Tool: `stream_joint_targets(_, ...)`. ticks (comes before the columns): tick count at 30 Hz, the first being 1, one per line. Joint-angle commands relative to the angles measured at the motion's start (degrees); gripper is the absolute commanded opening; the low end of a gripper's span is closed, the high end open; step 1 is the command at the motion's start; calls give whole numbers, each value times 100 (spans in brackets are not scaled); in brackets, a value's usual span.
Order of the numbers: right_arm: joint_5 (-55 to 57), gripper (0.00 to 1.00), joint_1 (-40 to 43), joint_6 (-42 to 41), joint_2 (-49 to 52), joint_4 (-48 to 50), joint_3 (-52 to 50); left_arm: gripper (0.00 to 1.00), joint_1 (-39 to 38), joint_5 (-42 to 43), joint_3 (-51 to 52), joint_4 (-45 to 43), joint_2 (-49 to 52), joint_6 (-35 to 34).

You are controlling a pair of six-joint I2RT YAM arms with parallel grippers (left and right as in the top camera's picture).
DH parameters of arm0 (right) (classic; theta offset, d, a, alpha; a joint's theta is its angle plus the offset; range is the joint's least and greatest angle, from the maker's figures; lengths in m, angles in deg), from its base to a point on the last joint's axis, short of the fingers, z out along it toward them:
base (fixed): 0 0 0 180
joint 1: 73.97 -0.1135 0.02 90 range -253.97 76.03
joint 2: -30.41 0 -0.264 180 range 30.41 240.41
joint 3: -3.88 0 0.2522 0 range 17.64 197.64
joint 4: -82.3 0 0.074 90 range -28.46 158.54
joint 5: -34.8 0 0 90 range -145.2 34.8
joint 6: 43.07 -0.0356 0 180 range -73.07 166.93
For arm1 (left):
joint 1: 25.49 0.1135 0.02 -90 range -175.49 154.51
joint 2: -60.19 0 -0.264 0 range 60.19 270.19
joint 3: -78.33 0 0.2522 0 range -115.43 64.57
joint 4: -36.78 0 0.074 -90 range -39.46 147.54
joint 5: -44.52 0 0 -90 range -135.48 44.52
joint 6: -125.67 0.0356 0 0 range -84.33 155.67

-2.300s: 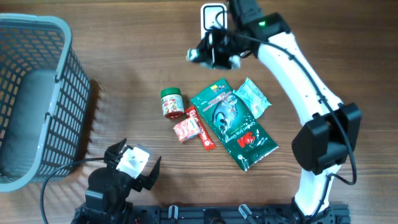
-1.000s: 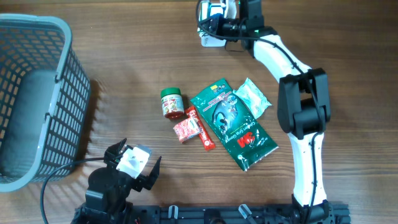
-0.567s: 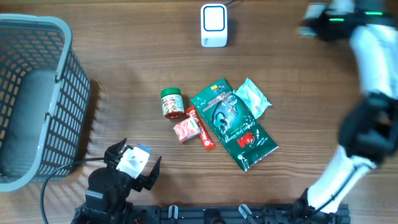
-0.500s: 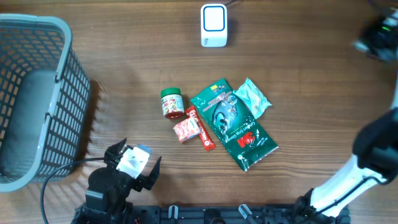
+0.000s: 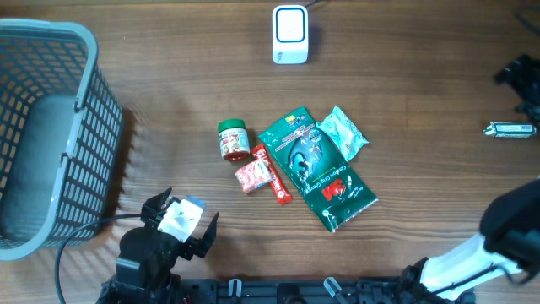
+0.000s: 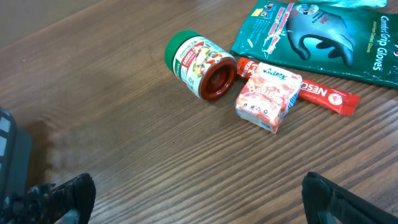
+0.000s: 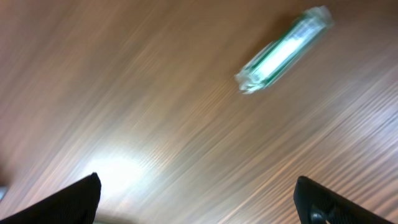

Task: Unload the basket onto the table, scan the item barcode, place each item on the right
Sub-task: 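Grasp the pale green tissue pack with the right gripper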

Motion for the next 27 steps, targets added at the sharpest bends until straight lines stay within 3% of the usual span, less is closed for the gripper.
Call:
stream_joint_targets(1, -636, 100, -994, 59, -262, -387, 59, 100, 33, -13, 37, -13, -28, 74)
stream_joint_targets(3, -651, 100, -1650, 343, -256, -328, -319, 100, 33, -15, 37, -13, -28, 74)
stream_joint_targets(4, -802, 100, -2081, 935, -249, -92, -658, 100, 33, -15, 37, -13, -28, 74)
stream_joint_targets(6, -1593, 100, -2841, 3060, -247, 426, -1355, 100, 33, -15, 37, -13, -28, 74)
stream_joint_targets(9, -1394, 91, -3462, 3810, -245, 1648, -2288, 100, 33, -13, 37, -13, -28, 74)
stream_joint_targets(12, -1453, 89, -3580, 3805, -245, 2796, -3202, 100, 33, -13, 37, -13, -28, 74)
stream_joint_targets(17, -1847, 86, -3504, 3847, -201, 3224, -3327, 100, 33, -15, 37, -13, -28, 74)
stream_joint_targets(20, -1860, 68, -3495, 3799, 160, 3445, -3327, 100, 33, -15, 37, -13, -28, 74)
stream_joint_targets(24, -1860, 67, -3366, 3630, 835, 3429, -3327, 100, 33, -15, 37, -13, -28, 74)
stream_joint_targets(27, -1784, 46, -3351, 3375, 1172, 3401, -3327, 100, 33, -13, 37, -13, -28, 74)
